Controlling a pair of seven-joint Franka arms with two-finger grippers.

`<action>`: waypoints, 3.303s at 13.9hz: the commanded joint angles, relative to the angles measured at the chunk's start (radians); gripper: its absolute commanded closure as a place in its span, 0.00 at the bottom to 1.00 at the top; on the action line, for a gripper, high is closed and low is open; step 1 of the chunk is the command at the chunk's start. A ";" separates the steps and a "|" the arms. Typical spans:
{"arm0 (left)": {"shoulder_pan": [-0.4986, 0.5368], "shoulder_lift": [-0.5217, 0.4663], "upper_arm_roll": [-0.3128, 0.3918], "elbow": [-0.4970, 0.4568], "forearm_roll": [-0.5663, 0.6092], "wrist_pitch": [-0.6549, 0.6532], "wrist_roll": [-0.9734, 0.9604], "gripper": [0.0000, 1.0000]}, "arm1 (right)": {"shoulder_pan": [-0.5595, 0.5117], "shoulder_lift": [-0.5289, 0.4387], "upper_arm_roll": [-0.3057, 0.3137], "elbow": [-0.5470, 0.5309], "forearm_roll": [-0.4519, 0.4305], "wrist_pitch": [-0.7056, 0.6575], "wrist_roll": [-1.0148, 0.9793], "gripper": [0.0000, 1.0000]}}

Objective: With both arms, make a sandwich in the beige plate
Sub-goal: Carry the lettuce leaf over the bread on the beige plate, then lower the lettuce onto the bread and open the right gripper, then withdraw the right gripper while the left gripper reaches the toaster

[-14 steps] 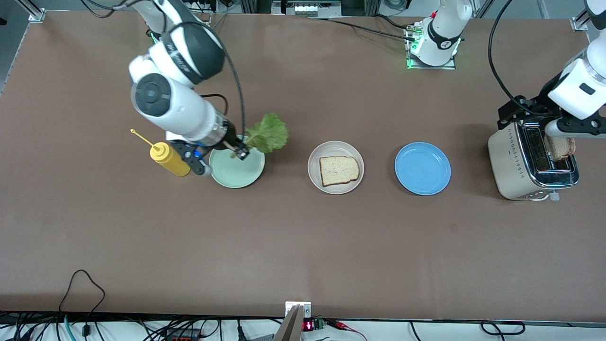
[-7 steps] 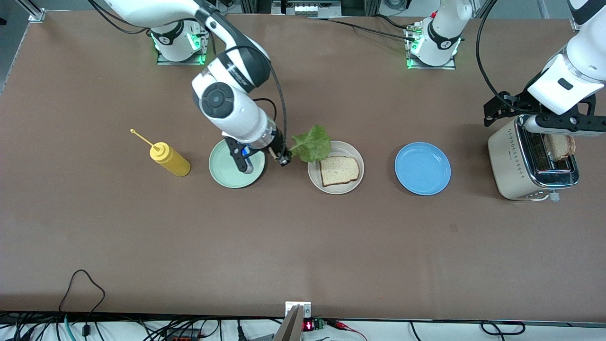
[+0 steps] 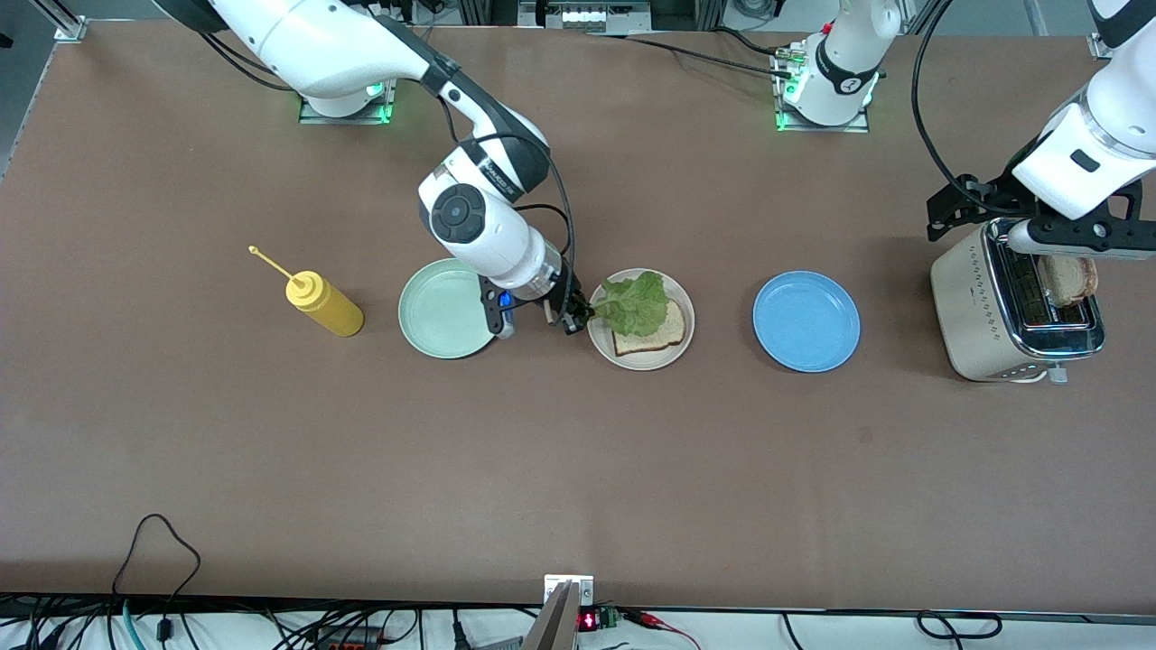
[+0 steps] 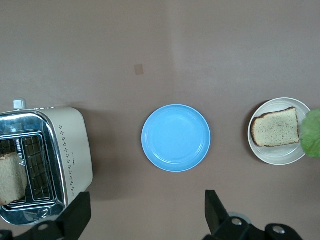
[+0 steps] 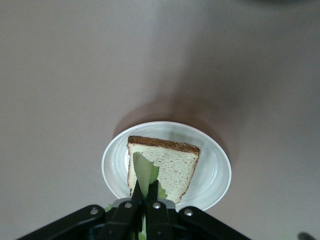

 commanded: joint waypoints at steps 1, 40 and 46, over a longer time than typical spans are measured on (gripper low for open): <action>-0.043 -0.011 0.035 0.003 0.013 -0.011 0.009 0.00 | 0.059 0.036 -0.044 0.033 -0.016 0.023 0.043 1.00; 0.390 0.371 0.091 0.192 0.056 -0.009 0.306 0.00 | -0.239 -0.360 -0.122 -0.004 0.117 -0.477 -0.820 0.00; 0.477 0.451 0.091 0.124 0.053 -0.044 0.384 0.00 | -0.404 -0.489 -0.318 0.001 0.153 -0.870 -1.648 0.00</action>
